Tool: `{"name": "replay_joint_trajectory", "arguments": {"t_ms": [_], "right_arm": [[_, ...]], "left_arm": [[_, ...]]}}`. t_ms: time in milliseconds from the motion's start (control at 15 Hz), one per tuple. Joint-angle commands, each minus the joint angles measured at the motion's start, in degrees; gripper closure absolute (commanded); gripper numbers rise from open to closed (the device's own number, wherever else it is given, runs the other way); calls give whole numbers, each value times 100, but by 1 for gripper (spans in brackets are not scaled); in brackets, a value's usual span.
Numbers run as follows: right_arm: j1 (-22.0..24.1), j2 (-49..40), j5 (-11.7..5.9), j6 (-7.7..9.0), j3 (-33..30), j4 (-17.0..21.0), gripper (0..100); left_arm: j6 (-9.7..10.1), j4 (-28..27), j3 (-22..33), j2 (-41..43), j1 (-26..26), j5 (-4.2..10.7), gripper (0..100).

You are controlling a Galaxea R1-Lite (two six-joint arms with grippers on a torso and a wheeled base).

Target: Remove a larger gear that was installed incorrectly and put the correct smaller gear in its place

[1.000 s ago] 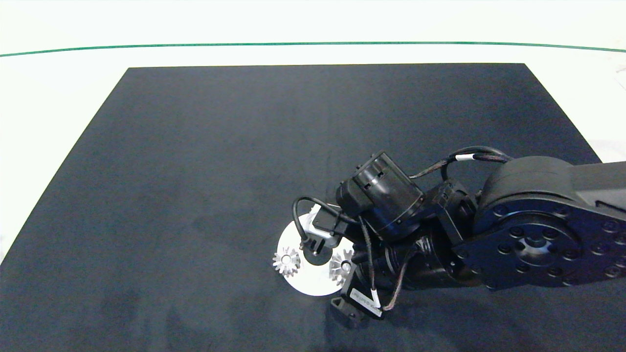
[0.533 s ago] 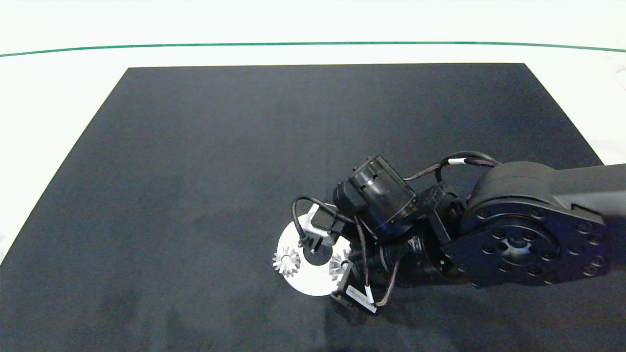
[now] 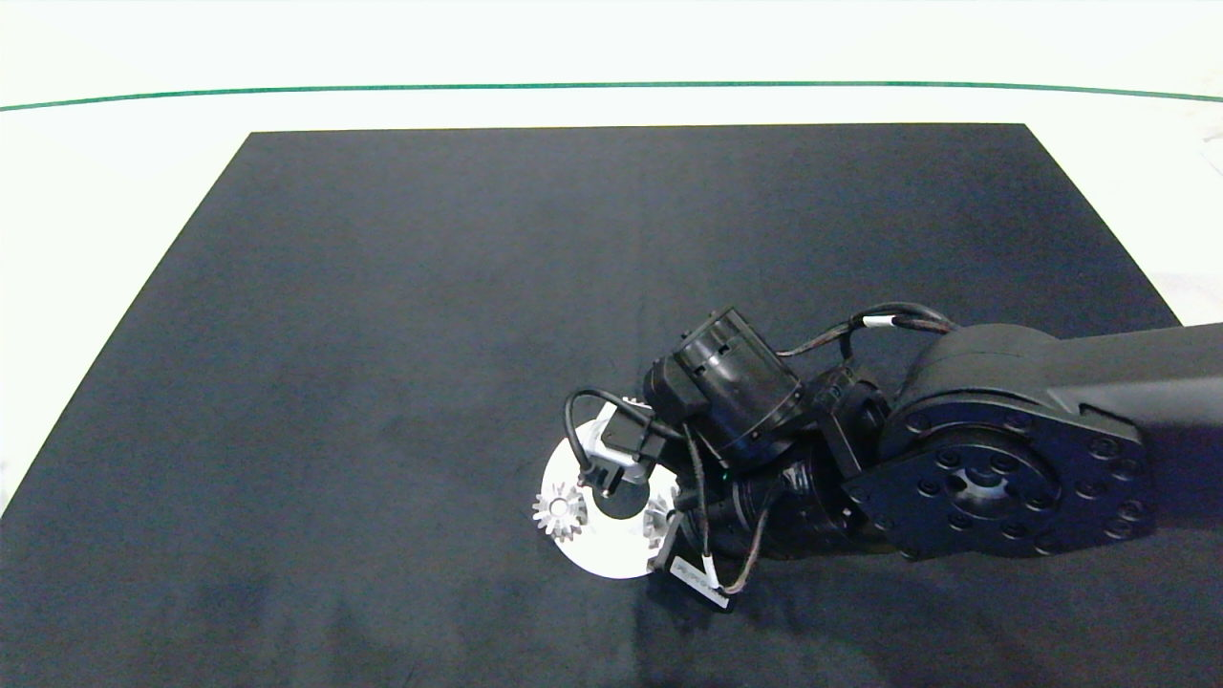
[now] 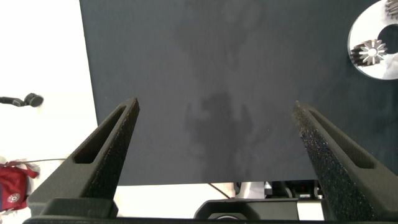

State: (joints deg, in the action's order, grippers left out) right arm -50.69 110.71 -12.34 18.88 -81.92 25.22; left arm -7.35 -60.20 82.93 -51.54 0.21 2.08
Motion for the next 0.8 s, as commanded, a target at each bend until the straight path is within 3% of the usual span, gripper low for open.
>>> {"name": "replay_joint_trajectory", "arguments": {"t_ms": [67, 600, 800], "right_arm": [[-2, -6, -6, 10, 1, -9, 41], [-29, -32, -14, -25, 18, -9, 57], [-29, -94, -120, -7, 36, 27, 57]], "left_arm": [[-3, -36, -5, 13, -3, 2, 0], [-3, -36, -32, 57, -3, 2, 0], [-3, -36, -23, 57, -3, -6, 0]]}}
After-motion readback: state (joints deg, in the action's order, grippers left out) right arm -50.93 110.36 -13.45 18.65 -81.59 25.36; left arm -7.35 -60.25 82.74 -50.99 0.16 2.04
